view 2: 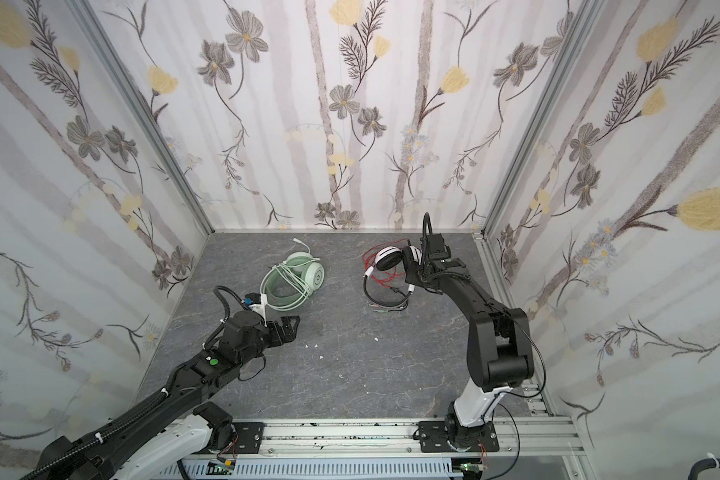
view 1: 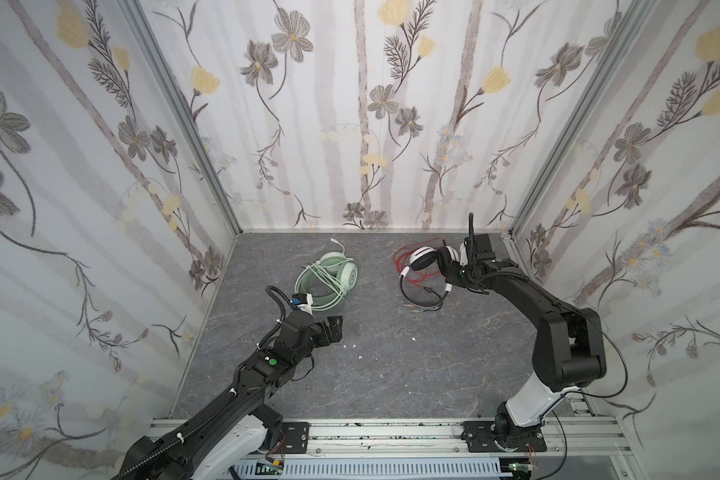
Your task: Wrap the headphones
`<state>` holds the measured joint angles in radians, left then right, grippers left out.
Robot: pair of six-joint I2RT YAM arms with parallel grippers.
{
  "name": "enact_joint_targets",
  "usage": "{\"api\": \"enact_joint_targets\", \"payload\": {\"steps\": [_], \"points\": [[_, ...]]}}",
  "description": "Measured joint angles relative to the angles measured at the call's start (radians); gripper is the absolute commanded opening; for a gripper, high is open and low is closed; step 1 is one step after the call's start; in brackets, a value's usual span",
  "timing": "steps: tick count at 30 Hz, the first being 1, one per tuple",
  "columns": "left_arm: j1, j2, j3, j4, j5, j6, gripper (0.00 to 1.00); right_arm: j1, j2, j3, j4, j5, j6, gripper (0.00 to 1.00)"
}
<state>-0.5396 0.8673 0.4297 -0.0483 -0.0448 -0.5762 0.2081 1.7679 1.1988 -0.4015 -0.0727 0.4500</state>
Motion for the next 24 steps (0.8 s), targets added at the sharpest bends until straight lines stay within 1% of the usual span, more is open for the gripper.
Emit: {"api": "enact_joint_targets", "payload": {"steps": [5, 11, 15, 19, 20, 22, 23, 24], "points": [[-0.003, -0.047, -0.021, 0.002, -0.004, -0.010, 1.00, 0.101, -0.247, -0.224, 0.124, 0.021, 0.136, 0.03], [-0.006, -0.089, -0.043, -0.002, -0.008, -0.026, 1.00, 0.275, -0.483, -0.529, 0.268, 0.099, 0.367, 0.03], [-0.011, -0.110, -0.049, -0.005, -0.011, -0.030, 1.00, 0.376, -0.555, -0.644, 0.315, 0.179, 0.509, 0.03], [-0.013, -0.125, -0.057, -0.013, -0.015, -0.031, 1.00, 0.447, -0.568, -0.678, 0.345, 0.232, 0.589, 0.04], [-0.013, -0.126, -0.058, -0.013, -0.015, -0.031, 1.00, 0.452, -0.568, -0.679, 0.349, 0.240, 0.601, 0.06], [-0.013, -0.124, -0.058, -0.013, -0.015, -0.030, 1.00, 0.454, -0.572, -0.677, 0.355, 0.256, 0.612, 0.15], [-0.013, -0.119, -0.058, -0.013, -0.015, -0.030, 1.00, 0.454, -0.578, -0.672, 0.351, 0.264, 0.613, 0.23], [-0.013, -0.112, -0.058, -0.013, -0.015, -0.030, 1.00, 0.451, -0.586, -0.662, 0.345, 0.269, 0.605, 0.39]]}}
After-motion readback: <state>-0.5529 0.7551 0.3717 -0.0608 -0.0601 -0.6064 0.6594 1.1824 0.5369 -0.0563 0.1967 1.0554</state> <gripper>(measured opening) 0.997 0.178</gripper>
